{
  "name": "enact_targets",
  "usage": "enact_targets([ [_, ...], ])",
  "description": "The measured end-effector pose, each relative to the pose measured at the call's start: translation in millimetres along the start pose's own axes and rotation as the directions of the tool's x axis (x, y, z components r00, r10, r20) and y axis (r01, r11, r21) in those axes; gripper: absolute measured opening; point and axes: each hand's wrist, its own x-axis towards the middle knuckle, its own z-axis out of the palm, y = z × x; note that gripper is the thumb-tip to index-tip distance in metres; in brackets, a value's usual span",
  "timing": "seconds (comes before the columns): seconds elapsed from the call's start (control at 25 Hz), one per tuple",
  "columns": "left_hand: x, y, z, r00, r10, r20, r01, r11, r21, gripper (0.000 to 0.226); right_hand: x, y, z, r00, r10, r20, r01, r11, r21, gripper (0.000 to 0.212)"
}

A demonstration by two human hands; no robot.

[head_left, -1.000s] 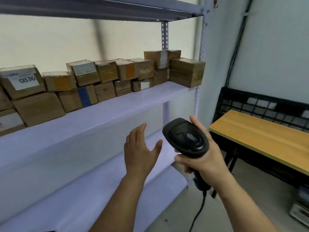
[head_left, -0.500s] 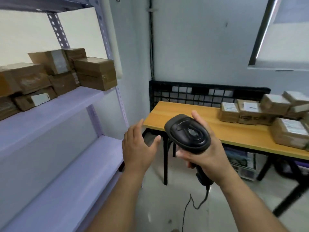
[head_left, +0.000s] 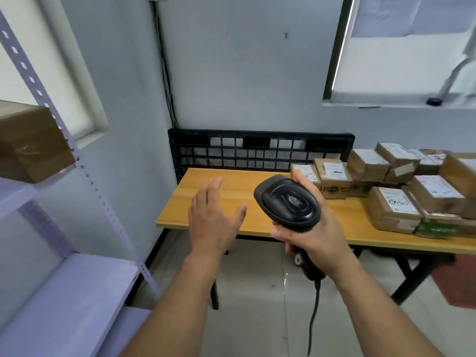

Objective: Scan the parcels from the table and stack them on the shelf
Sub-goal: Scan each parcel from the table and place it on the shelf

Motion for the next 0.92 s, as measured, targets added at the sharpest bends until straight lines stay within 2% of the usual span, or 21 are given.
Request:
enact_targets([
  [0.4,119.9,-20.1,111.4,0.989,0.105,0.104,-0.102,0.994,-0.042,0.075,114.2,59.5,-33.0,0.985,0.104,-0.139,-0.111,0.993,-0.042,0.104],
  [0.92,170.3,-12.3,206.0,0.960,0.107,0.259,-0.080,0.990,-0.112,0.069,165.6,111.7,-100.2,0.937,0.196,-0.288,-0.240,0.963,-0.124,0.105],
])
